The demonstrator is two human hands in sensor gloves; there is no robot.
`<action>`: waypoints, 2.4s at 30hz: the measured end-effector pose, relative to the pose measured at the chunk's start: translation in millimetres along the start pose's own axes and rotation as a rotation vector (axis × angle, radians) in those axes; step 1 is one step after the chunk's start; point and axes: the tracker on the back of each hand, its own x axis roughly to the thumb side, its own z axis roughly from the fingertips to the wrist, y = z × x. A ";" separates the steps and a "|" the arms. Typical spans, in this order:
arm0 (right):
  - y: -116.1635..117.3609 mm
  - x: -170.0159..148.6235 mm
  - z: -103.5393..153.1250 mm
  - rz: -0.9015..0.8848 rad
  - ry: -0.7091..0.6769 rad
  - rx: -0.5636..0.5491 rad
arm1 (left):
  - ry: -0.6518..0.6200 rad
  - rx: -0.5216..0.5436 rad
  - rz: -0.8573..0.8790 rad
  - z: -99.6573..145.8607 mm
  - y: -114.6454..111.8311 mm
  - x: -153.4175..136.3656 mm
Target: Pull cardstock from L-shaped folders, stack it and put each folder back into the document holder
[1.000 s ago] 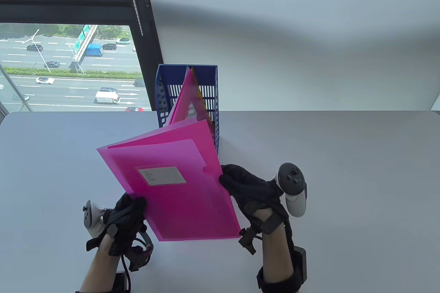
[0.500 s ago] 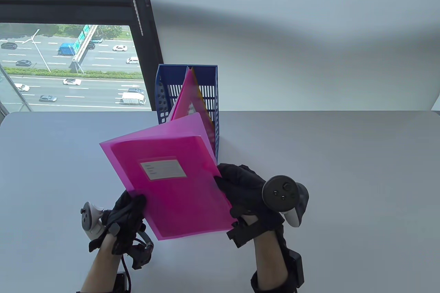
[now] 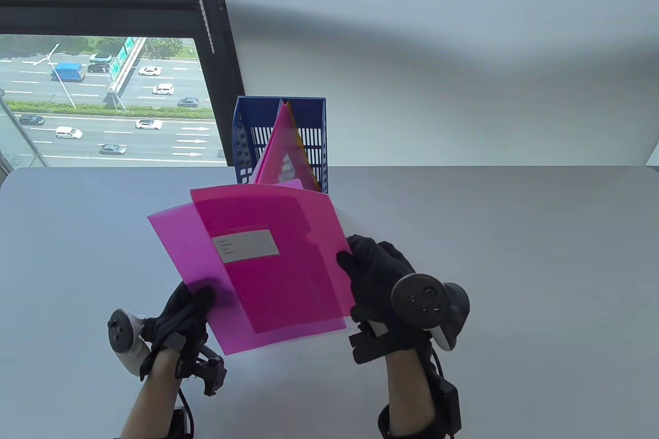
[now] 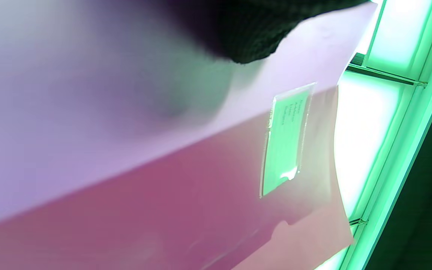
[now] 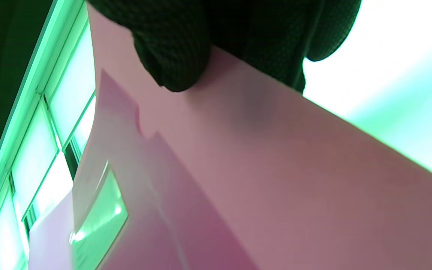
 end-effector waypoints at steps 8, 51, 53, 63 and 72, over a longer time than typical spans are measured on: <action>-30.5 -16.3 5.4 -0.003 0.036 -0.142 | 0.003 -0.001 0.013 0.0 0.6 0.3; 29.5 -181.2 28.0 0.300 0.686 0.169 | 0.013 0.050 0.058 0.6 10.9 0.9; 41.6 -180.3 28.1 0.358 0.692 0.201 | 0.014 0.051 0.056 0.7 10.7 0.9; 76.2 -177.1 29.8 0.671 0.774 0.391 | 0.016 0.048 0.052 0.7 10.6 0.5; 79.1 -176.8 32.5 0.675 0.791 0.376 | 0.015 0.038 0.050 0.5 10.0 -0.6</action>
